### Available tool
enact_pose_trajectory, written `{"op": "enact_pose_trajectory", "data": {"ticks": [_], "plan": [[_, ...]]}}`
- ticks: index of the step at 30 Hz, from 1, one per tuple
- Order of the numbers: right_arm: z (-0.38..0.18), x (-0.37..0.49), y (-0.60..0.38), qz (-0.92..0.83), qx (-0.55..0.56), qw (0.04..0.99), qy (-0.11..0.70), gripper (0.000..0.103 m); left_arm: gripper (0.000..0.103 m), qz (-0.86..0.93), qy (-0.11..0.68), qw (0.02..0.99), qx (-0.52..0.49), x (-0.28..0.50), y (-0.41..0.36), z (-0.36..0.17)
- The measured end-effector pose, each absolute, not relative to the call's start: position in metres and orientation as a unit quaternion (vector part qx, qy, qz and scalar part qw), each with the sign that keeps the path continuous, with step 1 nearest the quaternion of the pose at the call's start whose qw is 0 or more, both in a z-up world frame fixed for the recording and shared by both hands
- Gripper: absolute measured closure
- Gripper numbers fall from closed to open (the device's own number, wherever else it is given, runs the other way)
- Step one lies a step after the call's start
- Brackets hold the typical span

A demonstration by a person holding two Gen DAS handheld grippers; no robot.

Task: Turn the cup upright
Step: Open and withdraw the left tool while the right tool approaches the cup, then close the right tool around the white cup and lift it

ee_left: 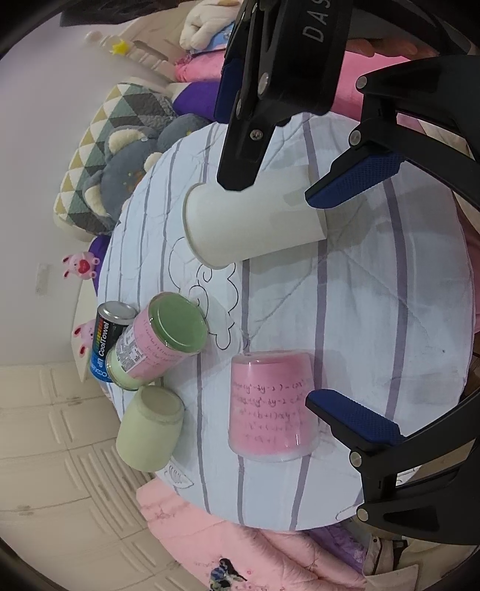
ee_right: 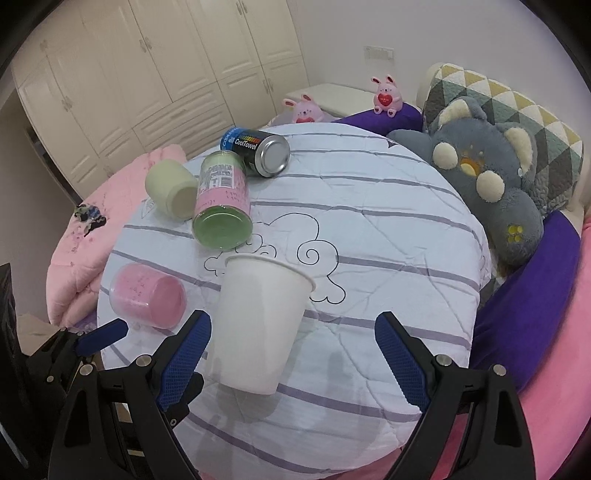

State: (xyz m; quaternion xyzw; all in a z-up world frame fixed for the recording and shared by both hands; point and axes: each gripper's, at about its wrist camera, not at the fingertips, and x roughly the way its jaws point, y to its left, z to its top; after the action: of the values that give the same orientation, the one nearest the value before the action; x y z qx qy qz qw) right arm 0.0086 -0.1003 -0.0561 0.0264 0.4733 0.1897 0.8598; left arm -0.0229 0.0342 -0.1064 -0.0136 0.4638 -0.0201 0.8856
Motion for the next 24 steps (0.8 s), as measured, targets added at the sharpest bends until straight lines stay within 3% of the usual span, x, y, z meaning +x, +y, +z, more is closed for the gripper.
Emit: {"op": "enact_pose_trajectory", "data": {"ticks": [24], "plan": [[-0.097, 0.052, -0.093, 0.211, 0.125, 0.79, 0.562, 0.011, 0.0, -0.049, 0.468, 0.883, -0.001, -0.013, 0.023, -0.111]]}}
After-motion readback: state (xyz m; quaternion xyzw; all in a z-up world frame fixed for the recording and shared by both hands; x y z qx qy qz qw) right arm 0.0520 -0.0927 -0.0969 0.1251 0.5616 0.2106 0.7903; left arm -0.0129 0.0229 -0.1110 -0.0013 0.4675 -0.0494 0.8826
